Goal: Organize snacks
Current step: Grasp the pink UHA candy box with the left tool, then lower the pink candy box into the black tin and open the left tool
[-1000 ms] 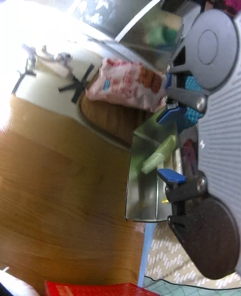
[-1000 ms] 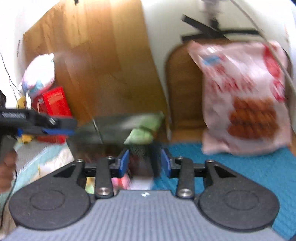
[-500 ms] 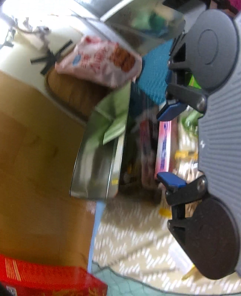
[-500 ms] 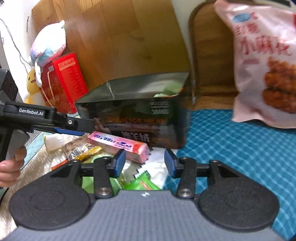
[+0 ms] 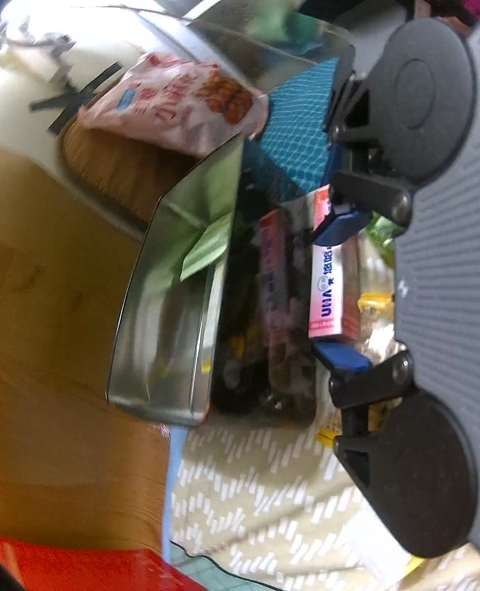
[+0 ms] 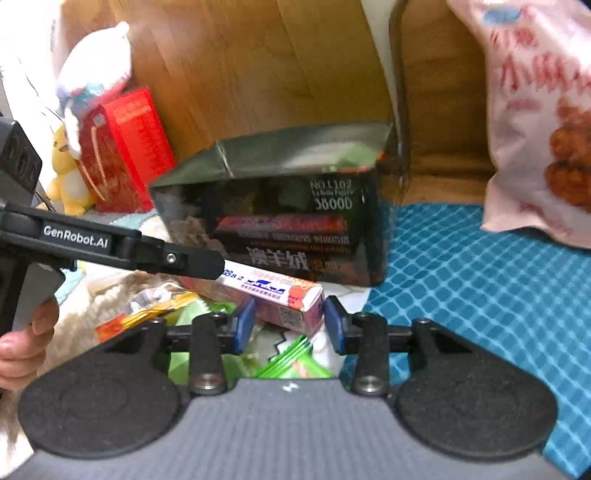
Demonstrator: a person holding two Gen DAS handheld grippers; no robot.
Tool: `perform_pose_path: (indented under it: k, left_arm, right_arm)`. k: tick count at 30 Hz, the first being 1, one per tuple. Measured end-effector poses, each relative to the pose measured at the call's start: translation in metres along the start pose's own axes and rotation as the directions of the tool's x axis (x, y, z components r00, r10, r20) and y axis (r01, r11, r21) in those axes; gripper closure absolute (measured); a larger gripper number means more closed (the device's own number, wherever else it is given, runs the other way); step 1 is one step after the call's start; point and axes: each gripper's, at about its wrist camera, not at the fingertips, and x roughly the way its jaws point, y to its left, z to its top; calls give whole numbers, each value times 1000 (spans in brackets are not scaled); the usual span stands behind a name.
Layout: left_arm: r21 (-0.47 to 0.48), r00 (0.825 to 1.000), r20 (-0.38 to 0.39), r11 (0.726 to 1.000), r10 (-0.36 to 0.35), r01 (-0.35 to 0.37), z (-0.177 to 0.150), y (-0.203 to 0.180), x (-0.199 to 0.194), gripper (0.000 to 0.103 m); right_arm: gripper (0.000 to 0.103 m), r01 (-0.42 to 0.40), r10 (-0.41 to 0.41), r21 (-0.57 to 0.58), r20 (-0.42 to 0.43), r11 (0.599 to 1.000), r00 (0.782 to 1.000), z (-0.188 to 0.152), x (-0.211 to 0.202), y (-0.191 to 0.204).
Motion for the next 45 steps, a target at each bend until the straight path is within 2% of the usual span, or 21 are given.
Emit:
perform_pose_path:
  k: [6,12,16,20,22,24,27,29,32,35,37,41,45]
  left_arm:
    - [59,994,80,996,-76,71,-10,-20,-40,48]
    - [83,974,209,994,-85,69,13,-30,-73,48]
    - [52,966,250,997,-72,61,42,-15,-73,48]
    - [-17,979,205,1000,-15,19,61,9,-43,47]
    - [-23,982,186,1000,22,-19,65,15,-29,47]
    - [-20,985,172,1000,17,-14,69,17,-20,47]
    - [-5,985,173,1000,-1,2,70,14,-14,37]
    - [19,979,202,1000,5,-9,66,11,-20,37]
    - [23,958,280,997,60,-69,63,12,-36,33]
    - [-9,937,318,988,146,-151,62,22,-44,32]
    - [-36,942,278,982,189,-186,61,30,-39,32]
    - [-68,962,204,983,183,-172,54,42,-29,32]
    - [-95,979,134,985,154,-142,48,48,-15,35]
  right_arm:
    - [62,51,-37,-104,136,993,990,0,-49,24]
    - [62,72,-28,-157,264,985,964,43,-49,34]
    - [62,67,-27,-160,240,985,970,63,-15,29]
    - [59,84,-53,-180,171,980,984,71,21,26]
    - [51,117,-85,-183,170,976,982,71,29,24]
    - [49,133,-100,-175,187,976,977,71,28,21]
    - [49,131,-97,-137,231,982,968,70,13,14]
    - [49,143,-109,-108,275,984,955,67,-1,8]
    - [47,181,-167,-16,315,983,934,67,-11,-12]
    - [47,147,-175,122,267,982,948,64,-12,-39]
    - [44,111,-157,202,226,973,961,59,-8,-54]
    - [42,57,-106,280,164,958,981,52,5,-64]
    - [41,-2,-51,331,153,944,987,46,5,-67]
